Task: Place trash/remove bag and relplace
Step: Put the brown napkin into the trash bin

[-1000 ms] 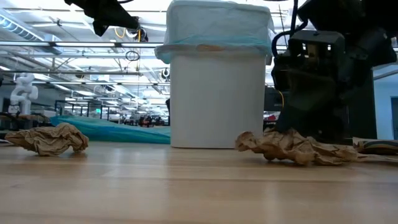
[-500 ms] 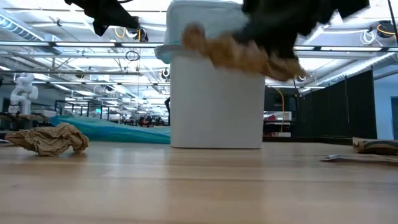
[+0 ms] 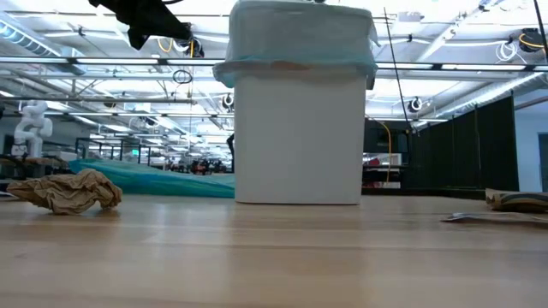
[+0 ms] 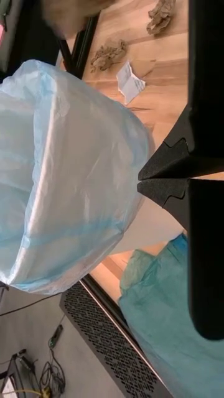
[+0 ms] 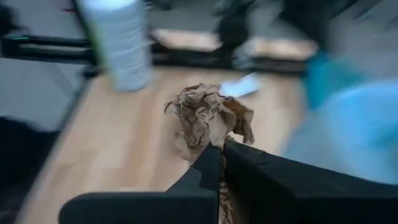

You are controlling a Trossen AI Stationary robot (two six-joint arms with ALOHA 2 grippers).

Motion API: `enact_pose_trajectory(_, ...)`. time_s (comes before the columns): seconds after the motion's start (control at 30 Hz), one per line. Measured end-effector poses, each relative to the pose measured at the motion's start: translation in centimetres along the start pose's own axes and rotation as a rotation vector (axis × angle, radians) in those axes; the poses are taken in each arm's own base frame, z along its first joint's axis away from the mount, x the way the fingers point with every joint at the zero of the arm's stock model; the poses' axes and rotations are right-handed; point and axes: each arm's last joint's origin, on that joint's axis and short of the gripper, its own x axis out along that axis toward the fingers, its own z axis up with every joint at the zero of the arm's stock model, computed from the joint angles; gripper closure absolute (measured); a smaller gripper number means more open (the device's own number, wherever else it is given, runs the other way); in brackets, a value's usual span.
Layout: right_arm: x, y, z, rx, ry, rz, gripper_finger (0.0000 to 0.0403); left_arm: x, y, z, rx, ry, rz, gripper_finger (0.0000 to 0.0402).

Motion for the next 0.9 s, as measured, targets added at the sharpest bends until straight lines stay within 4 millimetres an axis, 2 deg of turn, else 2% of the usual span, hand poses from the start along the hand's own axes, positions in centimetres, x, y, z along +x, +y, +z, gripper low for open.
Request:
enact_pose_trajectory(0.13, -1.5, -2.5, 2.1, -0.081, -0.028, -0.246, 0.0403, 0.0, 0.0, 0.0, 0.0, -0.001, 0.002, 0.0402)
enact_pose_trajectory(0.27, -1.6, -5.5, 2.5, -0.099, -0.007, -0.437, 0.0403, 0.0, 0.0, 0.0, 0.0, -0.001, 0.003, 0.0402)
enact_pose_trajectory(0.4, -1.2, -8.2, 1.7, -0.041, 0.061, -0.486, 0.0403, 0.0, 0.0, 0.0, 0.0, -0.001, 0.003, 0.0402)
enact_pose_trajectory(0.6, -0.9, -10.9, -0.3, 0.149, 0.2, -0.405, 0.0395, 0.0, 0.0, 0.0, 0.007, 0.0, 0.006, 0.0402)
enact_pose_trajectory(0.7, -0.9, -11.0, -0.5, 0.164, 0.217, -0.383, 0.0365, 0.0, 0.0, 0.0, 0.008, 0.0, 0.006, 0.0402)
enact_pose_trajectory(0.9, -1.0, -11.0, -0.1, 0.132, 0.185, -0.385, 0.0266, 0.0, 0.0, 0.0, 0.027, 0.0, 0.006, 0.0402)
